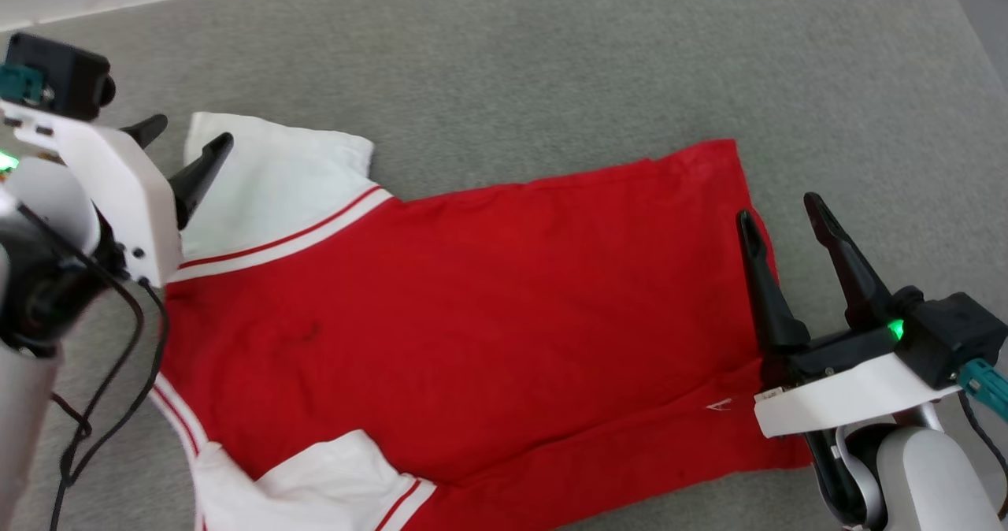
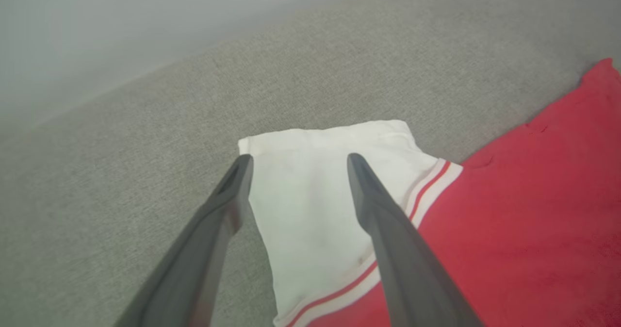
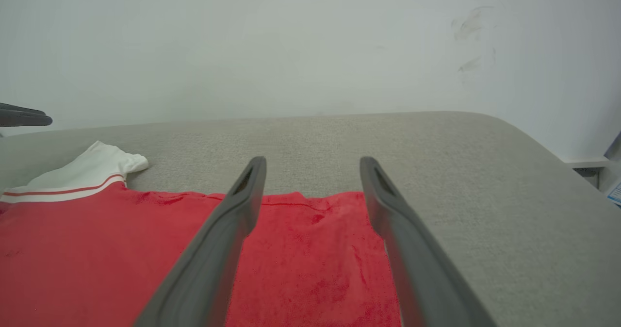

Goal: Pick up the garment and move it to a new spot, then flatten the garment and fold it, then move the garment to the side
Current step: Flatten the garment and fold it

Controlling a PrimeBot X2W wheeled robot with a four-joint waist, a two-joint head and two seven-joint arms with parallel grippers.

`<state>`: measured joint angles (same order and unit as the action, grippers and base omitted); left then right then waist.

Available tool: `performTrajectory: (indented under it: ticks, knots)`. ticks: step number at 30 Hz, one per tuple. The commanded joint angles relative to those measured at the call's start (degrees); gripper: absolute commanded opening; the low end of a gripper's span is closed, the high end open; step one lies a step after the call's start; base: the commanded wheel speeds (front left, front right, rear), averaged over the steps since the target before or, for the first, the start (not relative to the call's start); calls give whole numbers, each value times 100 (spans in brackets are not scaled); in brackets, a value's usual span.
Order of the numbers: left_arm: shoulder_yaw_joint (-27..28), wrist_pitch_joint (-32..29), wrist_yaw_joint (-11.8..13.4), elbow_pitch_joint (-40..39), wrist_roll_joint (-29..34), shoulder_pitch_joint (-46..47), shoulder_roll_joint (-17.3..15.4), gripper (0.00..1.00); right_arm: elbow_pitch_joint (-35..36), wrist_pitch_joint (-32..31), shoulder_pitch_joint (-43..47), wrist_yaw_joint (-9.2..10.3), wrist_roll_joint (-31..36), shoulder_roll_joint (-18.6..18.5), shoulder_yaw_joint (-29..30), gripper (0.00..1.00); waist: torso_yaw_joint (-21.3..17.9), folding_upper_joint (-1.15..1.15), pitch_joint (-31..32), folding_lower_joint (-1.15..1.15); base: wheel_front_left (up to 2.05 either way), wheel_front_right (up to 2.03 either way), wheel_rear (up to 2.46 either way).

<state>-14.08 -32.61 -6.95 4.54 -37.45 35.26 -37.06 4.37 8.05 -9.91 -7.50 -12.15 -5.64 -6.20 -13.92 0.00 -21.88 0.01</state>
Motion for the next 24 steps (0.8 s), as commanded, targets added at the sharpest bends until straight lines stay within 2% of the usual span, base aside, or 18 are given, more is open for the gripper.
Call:
performTrajectory:
  ticks: [1, 3, 4, 5, 6, 12, 15, 20, 21, 22, 24]
  knots:
    - [16, -272, -10, 81, -169, 169, -35, 100, -24, 44, -130, 2, -48, 30, -22, 100, -282, 0, -261, -1, 0, 0, 0]
    - [13, -897, 5, 273, -344, 484, -234, 100, -78, 92, -156, 2, -70, 57, -55, 100, -393, 0, -367, -1, 0, 0, 0]
    - [-20, -1419, 72, 459, -483, 747, -295, 100, -126, 148, -189, 2, -103, 88, -59, 100, -475, 0, -471, -1, 0, 0, 0]
    - [-20, -1419, 72, 459, -483, 747, -295, 100, -126, 148, -189, 2, -103, 88, -59, 100, -475, 0, -471, -1, 0, 0, 0]
    - [-6, -1764, 194, 621, -490, 1025, -392, 100, -172, 186, -205, 2, -137, 118, -90, 100, -551, 0, -590, -1, 0, 0, 0]
    - [-91, -2348, 299, 953, -448, 1424, -619, 100, -252, 255, -271, 2, -245, 173, -246, 100, -717, 0, -847, -1, 0, 0, 0]
    - [-148, -2475, 253, 1069, -334, 1549, -768, 100, -295, 287, -331, 2, -339, 206, -262, 100, -765, 0, -966, -1, 0, 0, 0]
    - [-341, -2741, 196, 1365, -440, 1428, -711, 100, -285, 311, -373, 2, -494, 239, -276, 100, -775, 0, -1046, -1, 0, 0, 0]
    - [-381, -2818, 184, 1402, -488, 1379, -673, 47, -277, 308, -381, 2, -491, 242, -274, 100, -765, 0, -1050, -1, 0, 0, 0]
    - [-410, -2871, 167, 1424, -542, 1343, -639, 0, -275, 298, -387, 2, -476, 247, -270, 100, -749, 0, -1051, -1, 0, 0, 0]
    - [-438, -2866, 146, 1434, -595, 1283, -568, 0, -293, 274, -397, 2, -427, 248, -253, 100, -704, 0, -1033, -1, 0, 0, 0]
